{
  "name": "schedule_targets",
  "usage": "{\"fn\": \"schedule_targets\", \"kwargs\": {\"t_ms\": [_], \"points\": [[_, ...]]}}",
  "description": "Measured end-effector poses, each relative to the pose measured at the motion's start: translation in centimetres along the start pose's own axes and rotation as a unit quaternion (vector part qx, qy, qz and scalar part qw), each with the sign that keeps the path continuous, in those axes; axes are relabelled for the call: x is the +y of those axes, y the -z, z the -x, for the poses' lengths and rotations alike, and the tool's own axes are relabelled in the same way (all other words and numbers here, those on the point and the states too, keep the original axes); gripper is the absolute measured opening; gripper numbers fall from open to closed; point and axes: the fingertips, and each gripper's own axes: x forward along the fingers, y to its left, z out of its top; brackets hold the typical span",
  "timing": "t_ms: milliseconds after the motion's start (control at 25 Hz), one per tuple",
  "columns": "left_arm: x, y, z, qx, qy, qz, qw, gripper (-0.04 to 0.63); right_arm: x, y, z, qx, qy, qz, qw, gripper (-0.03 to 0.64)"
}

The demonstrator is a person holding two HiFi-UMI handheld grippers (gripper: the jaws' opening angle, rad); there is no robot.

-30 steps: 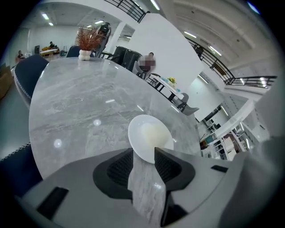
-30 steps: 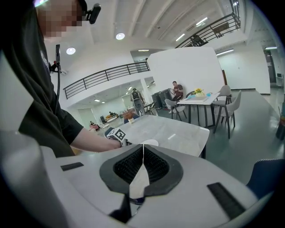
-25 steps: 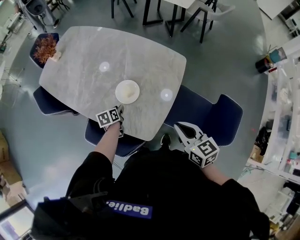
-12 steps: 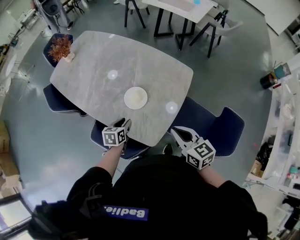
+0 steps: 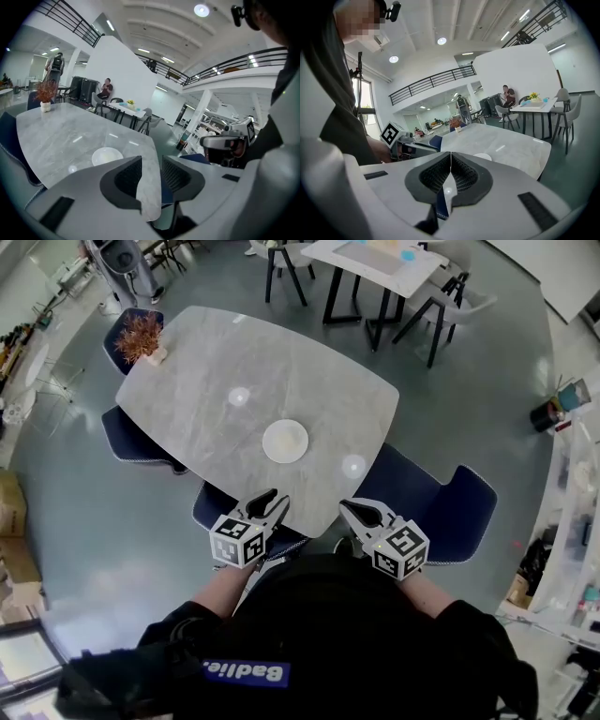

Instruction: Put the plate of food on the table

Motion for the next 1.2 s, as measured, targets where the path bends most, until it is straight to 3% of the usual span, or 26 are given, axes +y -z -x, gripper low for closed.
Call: {"fn": "schedule_targets", "kwargs": {"t_ms": [240,400,840,1200], "points": [[-3.9,-3.3,1.9,-0.026,0.040,-0.048,0.9977,0.098,1.2,-0.3,-0.7,0.008,-0.023,0.010,1.000,0.011],[-5.8,-4.8,2.8,-0.046,0.075,-0.069,0.9938,0.012,2.0,-0.6,-1.2,0.010,-0.035,0.019,0.999,0.011],[-10.6,-5.1,3.8,-0.065,0.175,-0.095,0.9779,0.009,3.2,-1.0,-1.4,0.007,-0.050,0.040,0.998,0.011],[-11.4,-4.4,3.8,-0.063,0.184,-0.098,0.9759,0.009,3.7,-0.9,-1.2,0.006,-0.057,0.050,0.997,0.011]]}}
